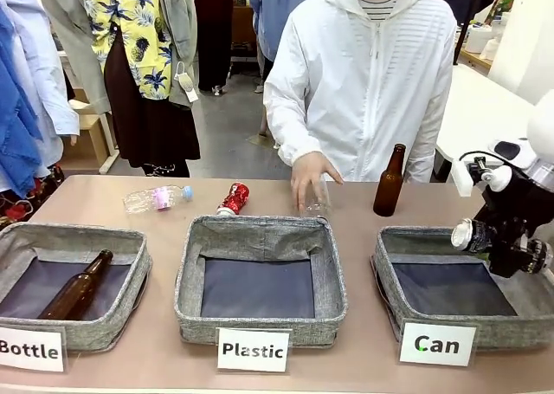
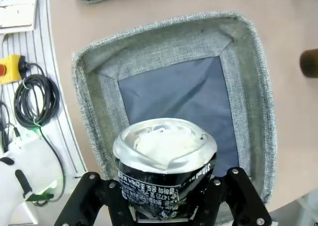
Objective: Sort the can waste into the basket.
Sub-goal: Pick up the can waste from the table and place it in the right Fabric basket.
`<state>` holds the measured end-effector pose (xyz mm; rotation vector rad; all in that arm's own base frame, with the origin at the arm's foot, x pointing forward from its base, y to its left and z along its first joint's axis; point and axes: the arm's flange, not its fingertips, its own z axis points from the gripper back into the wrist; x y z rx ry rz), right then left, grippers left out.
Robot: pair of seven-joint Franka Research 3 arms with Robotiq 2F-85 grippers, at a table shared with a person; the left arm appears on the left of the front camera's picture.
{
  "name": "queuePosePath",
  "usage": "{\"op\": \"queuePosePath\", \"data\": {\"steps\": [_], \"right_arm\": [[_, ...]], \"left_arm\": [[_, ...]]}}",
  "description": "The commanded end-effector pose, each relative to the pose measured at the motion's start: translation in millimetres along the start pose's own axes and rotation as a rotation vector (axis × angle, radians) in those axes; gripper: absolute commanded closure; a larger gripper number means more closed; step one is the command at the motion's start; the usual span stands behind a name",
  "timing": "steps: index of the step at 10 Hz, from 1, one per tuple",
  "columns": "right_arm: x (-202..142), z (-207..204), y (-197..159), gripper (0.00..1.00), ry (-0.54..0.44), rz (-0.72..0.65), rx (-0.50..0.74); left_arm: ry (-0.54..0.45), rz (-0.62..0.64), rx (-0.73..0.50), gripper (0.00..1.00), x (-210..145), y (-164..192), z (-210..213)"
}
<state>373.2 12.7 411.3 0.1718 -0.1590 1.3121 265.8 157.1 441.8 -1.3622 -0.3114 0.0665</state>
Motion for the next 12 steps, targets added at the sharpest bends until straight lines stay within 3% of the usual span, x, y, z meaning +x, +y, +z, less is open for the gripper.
{"op": "queuePosePath", "data": {"steps": [1,2,3,4,5,6,7,12], "right_arm": [[1.7,11.6,-18.2,1.0,0.009,0.007,0.013],[2.7,11.4,-20.3,1.0,0.01,0.028,0.018],[2.0,10.9,-22.4,0.4,0.011,0.04,0.023],[2.0,11.9,-25.8,0.41,0.008,0.049,0.032],[1.4,13.0,-26.9,0.0,0.006,0.053,0.033],[1.7,11.8,-25.9,0.37,0.009,0.048,0.029],[0.1,9.8,-24.9,0.0,0.006,0.045,0.034],[-11.7,6.9,-18.4,0.0,-0.035,0.009,0.025]], "left_arm": [[-0.007,0.006,-0.02,0.0,1.1,-3.6,0.0],[-0.007,0.006,-0.02,0.0,1.1,-3.6,0.0],[-0.007,0.006,-0.02,0.0,1.1,-3.6,0.0],[-0.007,0.006,-0.02,0.0,1.1,-3.6,0.0],[-0.007,0.006,-0.02,0.0,1.1,-3.6,0.0],[-0.007,0.006,-0.02,0.0,1.1,-3.6,0.0],[-0.007,0.006,-0.02,0.0,1.1,-3.6,0.0],[-0.007,0.006,-0.02,0.0,1.1,-3.6,0.0]]}}
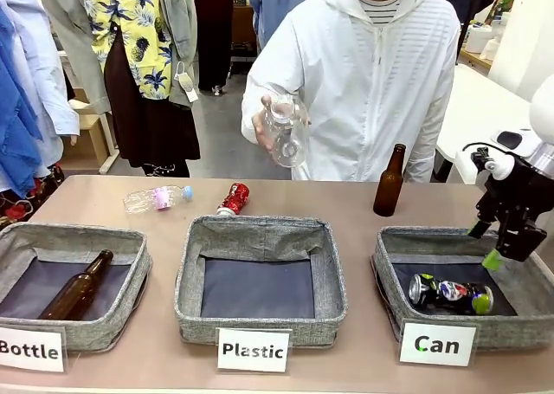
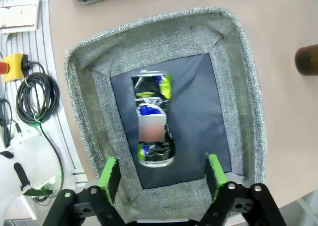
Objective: Sort the can waste into the basket.
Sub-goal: Pick up the can waste from the table and place it in the right Fabric basket.
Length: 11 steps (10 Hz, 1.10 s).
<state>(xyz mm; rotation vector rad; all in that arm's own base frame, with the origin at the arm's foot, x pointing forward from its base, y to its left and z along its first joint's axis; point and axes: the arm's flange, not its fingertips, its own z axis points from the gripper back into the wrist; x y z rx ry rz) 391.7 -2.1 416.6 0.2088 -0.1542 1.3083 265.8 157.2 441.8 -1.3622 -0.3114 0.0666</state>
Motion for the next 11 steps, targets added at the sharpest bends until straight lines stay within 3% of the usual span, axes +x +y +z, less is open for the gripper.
{"op": "queuePosePath", "data": {"steps": [1,3,4,5,6,7,8,9,11], "right_arm": [[-3.3,-0.4,0.0,0.0,-0.034,0.006,0.005],[-9.7,9.2,-14.7,0.0,-0.237,-0.04,0.1],[-10.5,19.3,-30.9,0.0,-0.493,-0.31,0.136],[-11.5,31.0,-45.2,0.0,-0.782,-0.617,0.304],[-21.3,39.0,-59.4,0.0,-0.956,-0.827,0.465],[-33.4,43.1,-70.9,0.0,-1.088,-0.962,0.552],[-47.6,45.8,-80.5,0.0,-1.2,-1.057,0.569],[-55.5,45.9,-85.7,0.0,-1.248,-1.109,0.57],[-62.8,40.3,-89.8,0.0,-1.23,-1.13,0.578]], "left_arm": [[-0.007,0.006,-0.02,0.0,1.1,-3.6,0.0],[-0.007,0.006,-0.02,0.0,1.1,-3.6,0.0],[-0.007,0.006,-0.02,0.0,1.1,-3.6,0.0],[-0.007,0.006,-0.02,0.0,1.1,-3.6,0.0],[-0.007,0.006,-0.02,0.0,1.1,-3.6,0.0],[-0.007,0.006,-0.02,0.0,1.1,-3.6,0.0],[-0.007,0.006,-0.02,0.0,1.1,-3.6,0.0],[-0.007,0.006,-0.02,0.0,1.1,-3.6,0.0],[-0.007,0.006,-0.02,0.0,1.1,-3.6,0.0]]}}
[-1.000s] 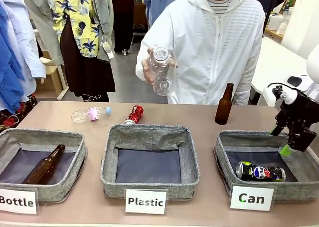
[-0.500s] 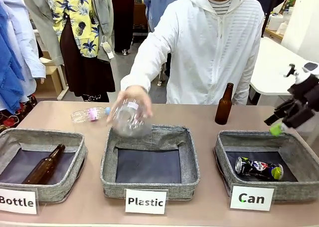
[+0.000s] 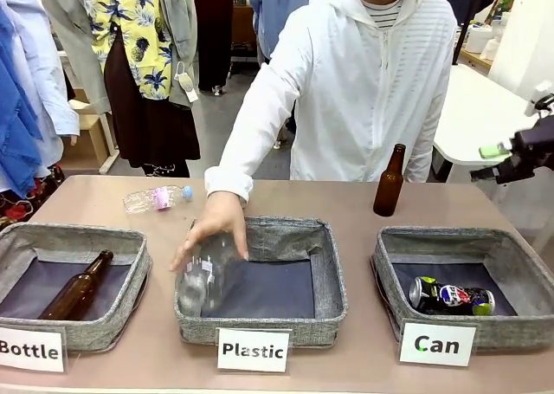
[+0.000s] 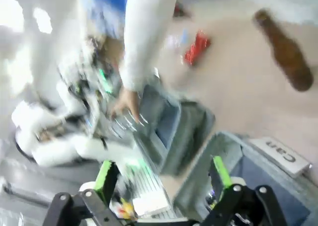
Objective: Sort the can waste into the basket.
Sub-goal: Pick up the can waste from the table and place it in the right Fabric basket.
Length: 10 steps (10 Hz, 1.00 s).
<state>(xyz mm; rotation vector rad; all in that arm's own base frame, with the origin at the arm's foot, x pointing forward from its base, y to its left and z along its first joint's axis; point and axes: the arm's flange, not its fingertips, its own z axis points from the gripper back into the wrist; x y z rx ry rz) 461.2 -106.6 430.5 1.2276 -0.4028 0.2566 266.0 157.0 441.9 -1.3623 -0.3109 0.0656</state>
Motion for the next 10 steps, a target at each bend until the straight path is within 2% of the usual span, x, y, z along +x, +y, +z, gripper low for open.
{"op": "queuePosePath", "data": {"steps": [1,2,10], "right_arm": [[3.9,-10.4,2.2,0.0,-0.332,-0.156,0.063],[0.0,0.0,0.0,0.0,0.0,0.0,0.0],[0.0,0.0,0.0,0.0,0.0,0.0,0.0]], "left_arm": [[-0.008,0.006,-0.02,0.0,0.9,-3.5,0.2],[-0.008,0.006,-0.02,0.0,0.9,-3.5,0.2],[-0.008,0.006,-0.02,0.0,0.9,-3.5,0.2]]}}
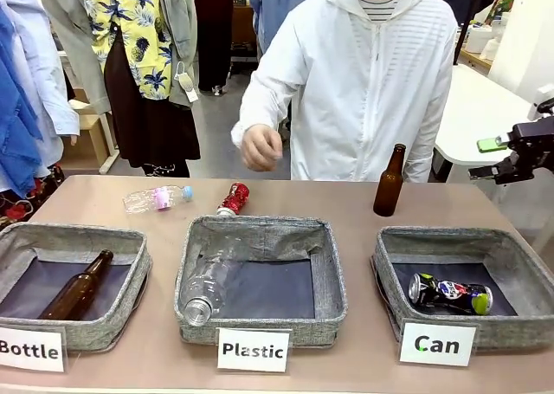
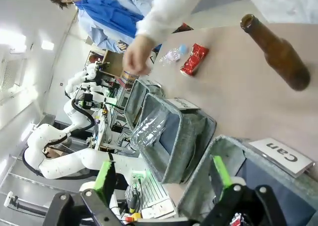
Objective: Sort the can waste into the basket.
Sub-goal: Pick up the can waste from the table and place it in the right Fabric basket.
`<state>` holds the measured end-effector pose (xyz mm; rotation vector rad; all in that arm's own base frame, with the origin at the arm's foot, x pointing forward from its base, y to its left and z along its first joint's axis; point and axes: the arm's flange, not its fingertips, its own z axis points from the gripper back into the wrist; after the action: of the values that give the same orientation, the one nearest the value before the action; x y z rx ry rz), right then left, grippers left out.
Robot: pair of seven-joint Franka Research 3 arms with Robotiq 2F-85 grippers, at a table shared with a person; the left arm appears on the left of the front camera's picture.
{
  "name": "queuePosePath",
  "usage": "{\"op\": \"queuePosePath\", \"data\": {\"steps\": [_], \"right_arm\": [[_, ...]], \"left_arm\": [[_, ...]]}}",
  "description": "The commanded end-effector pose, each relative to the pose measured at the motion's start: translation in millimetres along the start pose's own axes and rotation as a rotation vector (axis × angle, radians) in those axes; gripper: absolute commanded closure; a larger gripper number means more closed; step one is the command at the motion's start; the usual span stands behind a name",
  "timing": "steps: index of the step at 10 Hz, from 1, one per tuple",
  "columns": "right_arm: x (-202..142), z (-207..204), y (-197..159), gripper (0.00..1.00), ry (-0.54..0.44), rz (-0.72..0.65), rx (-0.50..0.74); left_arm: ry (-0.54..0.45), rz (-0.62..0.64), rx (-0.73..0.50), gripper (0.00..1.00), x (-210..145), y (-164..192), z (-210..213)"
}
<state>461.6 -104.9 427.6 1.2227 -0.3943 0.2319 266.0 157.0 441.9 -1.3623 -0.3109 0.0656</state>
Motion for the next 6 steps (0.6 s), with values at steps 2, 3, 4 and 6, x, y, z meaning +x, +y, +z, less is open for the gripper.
{"op": "queuePosePath", "data": {"steps": [2,3,4,6], "right_arm": [[1.0,2.6,2.1,0.0,0.005,0.023,0.01],[1.0,2.6,2.1,0.0,0.005,0.023,0.01],[1.0,2.6,2.1,0.0,0.005,0.023,0.01],[1.0,2.6,2.1,0.0,0.005,0.023,0.01]], "left_arm": [[0.0,0.0,0.0,0.0,0.0,0.0,0.0],[0.132,-0.104,0.113,0.0,21.2,-27.0,-23.1],[0.211,-0.108,0.218,0.0,62.2,-54.0,-56.6],[0.209,-0.054,0.563,0.0,150.1,-94.1,-159.0]]}}
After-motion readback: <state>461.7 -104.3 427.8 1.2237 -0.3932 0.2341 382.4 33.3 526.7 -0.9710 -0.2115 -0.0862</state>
